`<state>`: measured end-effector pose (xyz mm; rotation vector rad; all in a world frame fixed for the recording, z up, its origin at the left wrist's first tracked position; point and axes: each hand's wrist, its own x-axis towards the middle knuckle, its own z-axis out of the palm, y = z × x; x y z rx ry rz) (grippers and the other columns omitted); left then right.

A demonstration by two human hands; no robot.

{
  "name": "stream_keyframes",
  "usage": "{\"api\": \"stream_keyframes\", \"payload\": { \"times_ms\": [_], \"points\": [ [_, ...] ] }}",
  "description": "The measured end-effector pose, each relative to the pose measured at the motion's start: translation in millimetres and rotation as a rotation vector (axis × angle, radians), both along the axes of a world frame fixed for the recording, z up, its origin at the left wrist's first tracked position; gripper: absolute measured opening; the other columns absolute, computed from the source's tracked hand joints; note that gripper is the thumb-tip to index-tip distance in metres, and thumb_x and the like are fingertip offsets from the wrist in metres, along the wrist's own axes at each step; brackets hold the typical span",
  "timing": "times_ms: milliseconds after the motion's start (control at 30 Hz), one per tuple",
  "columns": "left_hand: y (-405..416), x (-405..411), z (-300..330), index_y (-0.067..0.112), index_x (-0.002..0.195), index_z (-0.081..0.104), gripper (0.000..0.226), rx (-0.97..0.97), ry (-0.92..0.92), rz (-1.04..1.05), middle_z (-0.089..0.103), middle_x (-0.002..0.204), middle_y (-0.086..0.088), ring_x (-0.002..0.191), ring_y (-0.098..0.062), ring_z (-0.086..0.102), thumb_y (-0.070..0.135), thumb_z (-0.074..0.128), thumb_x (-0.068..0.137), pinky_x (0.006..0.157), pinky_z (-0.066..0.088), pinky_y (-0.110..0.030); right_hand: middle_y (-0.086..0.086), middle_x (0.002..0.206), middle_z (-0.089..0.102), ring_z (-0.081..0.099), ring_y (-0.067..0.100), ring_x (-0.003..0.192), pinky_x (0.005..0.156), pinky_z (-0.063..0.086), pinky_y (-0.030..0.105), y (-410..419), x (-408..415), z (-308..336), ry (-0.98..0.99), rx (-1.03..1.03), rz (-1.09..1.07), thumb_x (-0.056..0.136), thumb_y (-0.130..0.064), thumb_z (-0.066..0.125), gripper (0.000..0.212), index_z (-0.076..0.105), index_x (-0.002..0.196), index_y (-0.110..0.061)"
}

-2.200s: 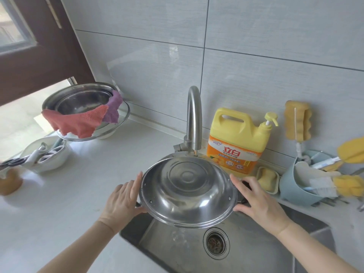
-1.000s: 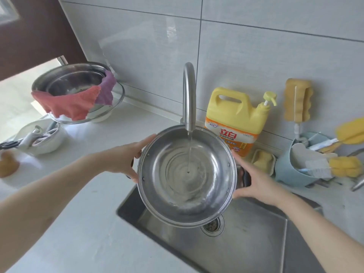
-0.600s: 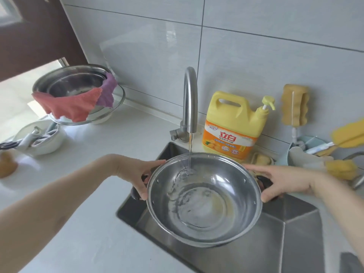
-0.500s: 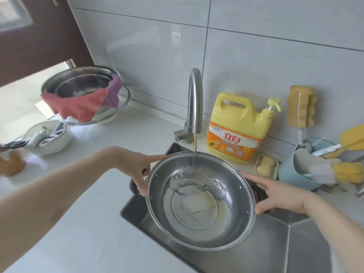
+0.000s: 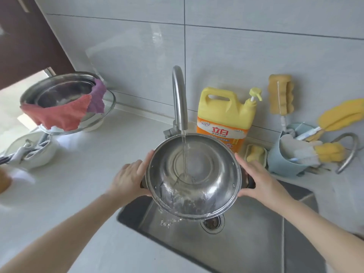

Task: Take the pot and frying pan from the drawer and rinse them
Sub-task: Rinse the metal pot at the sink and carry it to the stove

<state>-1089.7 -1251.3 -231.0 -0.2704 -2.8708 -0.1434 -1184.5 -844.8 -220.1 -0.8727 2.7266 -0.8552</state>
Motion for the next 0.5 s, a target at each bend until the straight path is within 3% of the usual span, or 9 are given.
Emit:
{"api": "stream_keyframes", "payload": {
  "times_ms": [100, 167, 300, 400, 500],
  "points": [
    [14, 12, -24, 0.008, 0.151, 0.020, 0.124, -0.017, 0.176, -0.007, 0.055, 0.075, -0.001, 0.064, -0.023, 0.058, 0.073, 0.071, 0.058, 0.070, 0.044, -0.034, -0.017, 0.115, 0.038, 0.055, 0.007, 0.091, 0.080, 0.048, 0.026, 17, 13, -3, 0.108, 0.072, -0.004, 0.068, -0.032, 0.089, 0.123, -0.002, 0.145, -0.066],
    [19, 20, -38, 0.005, 0.149, 0.026, 0.108, -0.020, 0.275, -0.018, 0.055, 0.080, -0.002, 0.069, -0.023, 0.058, 0.072, 0.058, 0.070, 0.076, 0.040, -0.034, -0.007, 0.115, 0.046, 0.059, 0.009, 0.078, 0.069, 0.052, 0.028, 25, 25, 0, 0.226, 0.080, 0.003, 0.065, -0.027, 0.092, 0.129, -0.001, 0.147, -0.063],
    [27, 23, -42, 0.006, 0.147, 0.024, 0.094, -0.035, 0.450, -0.097, 0.047, 0.094, -0.003, 0.078, -0.024, 0.051, 0.058, 0.064, 0.080, 0.080, 0.042, -0.039, 0.003, 0.102, 0.049, 0.064, 0.020, 0.065, 0.043, 0.051, 0.031, 36, 46, 12, 0.431, 0.092, -0.024, 0.048, -0.021, 0.099, 0.144, 0.006, 0.156, -0.043],
    [31, 19, -26, 0.006, 0.143, 0.024, 0.089, -0.060, 0.549, -0.139, 0.045, 0.098, -0.004, 0.080, -0.025, 0.050, 0.052, 0.069, 0.083, 0.080, 0.042, -0.042, 0.009, 0.103, 0.050, 0.066, 0.029, 0.067, 0.041, 0.054, 0.033, 45, 58, 21, 0.523, 0.085, -0.034, 0.045, -0.019, 0.099, 0.143, 0.011, 0.156, -0.038],
    [33, 14, -5, 0.006, 0.143, 0.023, 0.089, -0.075, 0.622, -0.174, 0.046, 0.097, -0.005, 0.078, -0.026, 0.050, 0.048, 0.074, 0.082, 0.080, 0.043, -0.044, 0.013, 0.102, 0.051, 0.066, 0.030, 0.066, 0.045, 0.057, 0.035, 51, 65, 35, 0.636, 0.032, -0.032, 0.058, -0.021, 0.094, 0.119, 0.021, 0.152, -0.033]
  ]
}}
